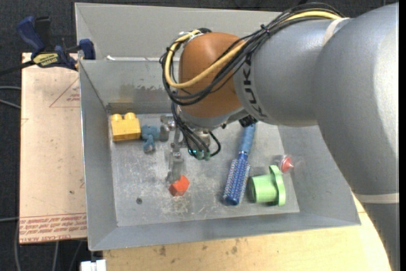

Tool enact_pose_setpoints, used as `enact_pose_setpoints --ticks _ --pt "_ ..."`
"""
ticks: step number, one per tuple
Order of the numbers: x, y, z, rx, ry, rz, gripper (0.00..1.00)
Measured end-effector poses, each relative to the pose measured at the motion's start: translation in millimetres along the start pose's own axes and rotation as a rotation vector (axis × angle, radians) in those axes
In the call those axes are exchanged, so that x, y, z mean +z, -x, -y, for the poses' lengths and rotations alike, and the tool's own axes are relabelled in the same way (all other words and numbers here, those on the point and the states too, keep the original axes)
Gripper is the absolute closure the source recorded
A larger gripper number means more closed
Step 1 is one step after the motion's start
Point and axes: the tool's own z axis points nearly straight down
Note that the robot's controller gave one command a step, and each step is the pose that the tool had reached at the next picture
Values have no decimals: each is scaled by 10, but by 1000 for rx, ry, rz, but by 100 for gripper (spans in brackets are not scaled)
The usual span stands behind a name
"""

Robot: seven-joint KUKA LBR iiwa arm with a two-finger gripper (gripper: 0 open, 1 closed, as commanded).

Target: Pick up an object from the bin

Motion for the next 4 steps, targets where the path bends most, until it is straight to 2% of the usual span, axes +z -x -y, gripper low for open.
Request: enact_pose_setpoints --ticks 1,2,3,4 --pt "625 784 68 -138 -1 10 0" --pt "610 520 -268 -170 1 7 0" --pt "555 743 -354 -382 -1 13 0" --pt "606 674 -827 -698 0 11 0"
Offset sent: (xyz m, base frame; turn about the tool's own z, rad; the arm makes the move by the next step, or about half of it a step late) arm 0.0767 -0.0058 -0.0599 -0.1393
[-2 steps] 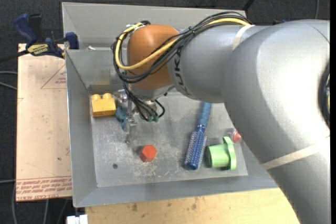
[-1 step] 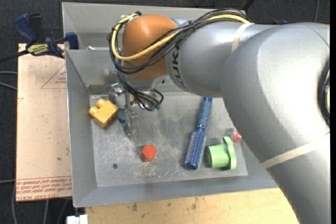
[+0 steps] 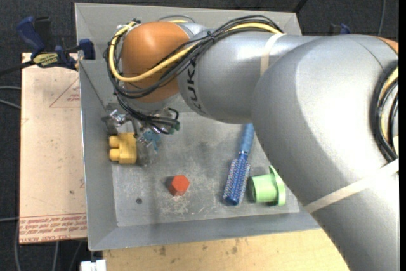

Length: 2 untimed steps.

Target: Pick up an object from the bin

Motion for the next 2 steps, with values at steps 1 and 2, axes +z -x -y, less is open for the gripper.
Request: enact_pose_setpoints --ticks 1,2 --pt "-1 -8 22 3 0 -1 100" --pt "-562 -94 -77 -23 -3 3 100"
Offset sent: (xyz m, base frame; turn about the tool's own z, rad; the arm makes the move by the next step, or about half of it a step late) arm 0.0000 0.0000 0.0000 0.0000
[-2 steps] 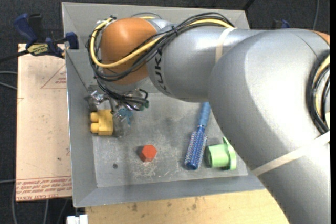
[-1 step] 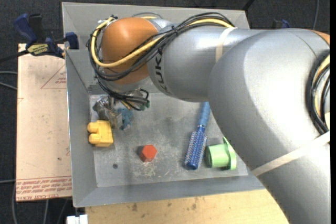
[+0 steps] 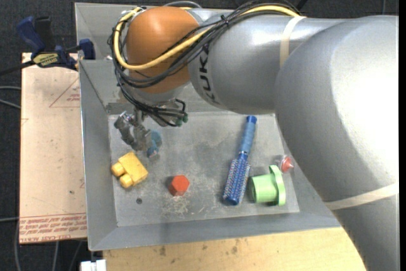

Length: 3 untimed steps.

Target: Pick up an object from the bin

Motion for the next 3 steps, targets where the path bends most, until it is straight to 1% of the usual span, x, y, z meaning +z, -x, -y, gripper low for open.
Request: enact_pose_setpoints --ticks 1,2,3 --pt "40 -12 -2 1 3 -5 0" --pt "209 -331 -65 -24 5 -10 0" --pt "580 -617 -333 -89 6 -10 0"
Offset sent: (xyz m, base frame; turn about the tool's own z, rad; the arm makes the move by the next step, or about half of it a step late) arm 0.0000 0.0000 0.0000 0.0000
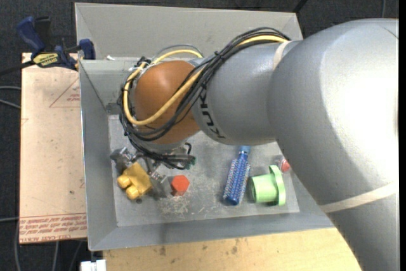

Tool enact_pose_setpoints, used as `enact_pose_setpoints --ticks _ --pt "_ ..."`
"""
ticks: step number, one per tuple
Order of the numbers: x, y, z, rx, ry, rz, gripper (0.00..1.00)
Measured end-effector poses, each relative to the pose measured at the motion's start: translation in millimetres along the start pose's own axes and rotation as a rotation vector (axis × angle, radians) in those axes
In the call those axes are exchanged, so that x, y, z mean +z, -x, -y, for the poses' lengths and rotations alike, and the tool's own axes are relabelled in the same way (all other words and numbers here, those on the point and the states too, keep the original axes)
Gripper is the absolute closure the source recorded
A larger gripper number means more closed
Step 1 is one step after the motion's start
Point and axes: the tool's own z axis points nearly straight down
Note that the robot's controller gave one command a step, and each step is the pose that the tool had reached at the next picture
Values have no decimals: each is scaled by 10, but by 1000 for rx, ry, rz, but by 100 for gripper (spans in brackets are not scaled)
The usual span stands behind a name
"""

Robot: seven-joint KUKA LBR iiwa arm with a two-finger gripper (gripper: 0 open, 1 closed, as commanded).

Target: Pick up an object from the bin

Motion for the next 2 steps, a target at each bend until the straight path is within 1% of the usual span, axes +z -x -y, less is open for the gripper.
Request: enact_pose_setpoints --ticks 1,2 --pt "-24 16 15 2 -2 4 100" --pt "-1402 51 -119 -9 -7 13 100"
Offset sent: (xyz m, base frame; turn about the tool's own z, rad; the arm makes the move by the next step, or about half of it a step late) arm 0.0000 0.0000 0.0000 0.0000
